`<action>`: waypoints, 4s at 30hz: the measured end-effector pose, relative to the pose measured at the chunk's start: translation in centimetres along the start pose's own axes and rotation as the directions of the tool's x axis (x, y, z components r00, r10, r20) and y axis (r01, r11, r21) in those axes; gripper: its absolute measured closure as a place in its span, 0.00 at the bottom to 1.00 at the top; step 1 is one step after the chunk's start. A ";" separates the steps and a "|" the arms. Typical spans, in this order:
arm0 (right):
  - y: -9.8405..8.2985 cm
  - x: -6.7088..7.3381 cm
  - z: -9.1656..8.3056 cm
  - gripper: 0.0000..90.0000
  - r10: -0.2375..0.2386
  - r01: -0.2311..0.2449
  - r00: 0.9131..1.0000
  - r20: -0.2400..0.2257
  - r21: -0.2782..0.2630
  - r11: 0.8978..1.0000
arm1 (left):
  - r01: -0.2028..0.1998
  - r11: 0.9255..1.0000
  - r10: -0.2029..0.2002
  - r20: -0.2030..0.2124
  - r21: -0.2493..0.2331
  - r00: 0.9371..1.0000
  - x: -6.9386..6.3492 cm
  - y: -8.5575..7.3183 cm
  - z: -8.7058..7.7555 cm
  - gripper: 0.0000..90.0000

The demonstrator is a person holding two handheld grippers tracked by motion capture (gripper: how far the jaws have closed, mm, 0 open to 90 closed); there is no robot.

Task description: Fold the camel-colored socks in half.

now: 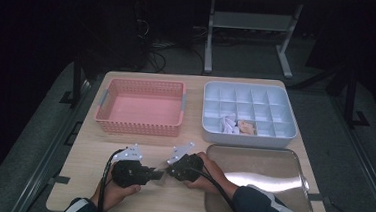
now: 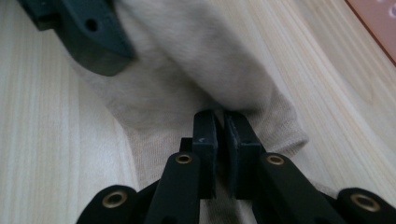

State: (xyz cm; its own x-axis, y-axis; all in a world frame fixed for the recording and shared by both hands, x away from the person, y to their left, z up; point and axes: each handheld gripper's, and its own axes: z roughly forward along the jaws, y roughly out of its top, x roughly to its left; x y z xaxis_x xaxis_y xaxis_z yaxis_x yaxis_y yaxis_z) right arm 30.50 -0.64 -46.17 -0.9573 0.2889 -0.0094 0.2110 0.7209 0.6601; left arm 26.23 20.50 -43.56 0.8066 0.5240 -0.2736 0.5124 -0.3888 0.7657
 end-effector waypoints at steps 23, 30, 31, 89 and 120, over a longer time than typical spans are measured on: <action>-0.5 -0.4 -0.8 0.91 -0.004 0.004 1.000 0.022 0.010 1.000 | 0.051 0.997 -0.050 0.019 -0.063 0.999 0.9 0.2 -0.6 0.88; -0.4 -0.3 -0.7 0.83 -0.016 0.016 1.000 0.011 -0.011 1.000 | 0.050 0.996 -0.050 0.000 -0.069 0.999 0.8 0.5 -0.2 0.86; -0.5 -0.4 -0.9 0.82 -0.012 0.013 1.000 0.019 -0.015 1.000 | 0.047 0.996 -0.047 -0.004 -0.069 0.999 0.8 0.5 -0.2 0.85; -3.5 -4.1 -3.4 0.72 0.076 -0.078 0.993 0.088 0.019 0.997 | 0.011 1.000 -0.013 -0.082 -0.026 0.997 -0.2 3.8 6.5 0.70; -3.0 -4.1 -4.8 0.56 0.046 -0.049 0.995 0.094 0.029 0.998 | -0.051 0.997 0.060 -0.142 0.066 0.988 0.3 0.7 5.9 0.67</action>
State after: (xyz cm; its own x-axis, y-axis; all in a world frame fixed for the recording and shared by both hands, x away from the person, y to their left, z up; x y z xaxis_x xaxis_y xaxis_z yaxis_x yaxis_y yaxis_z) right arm 32.87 -6.95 -44.51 -0.9237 0.3798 -0.0492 0.2638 0.7240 0.6374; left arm 28.53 15.93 -46.55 0.7857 0.6020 -0.1424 0.4892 -0.4638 0.7386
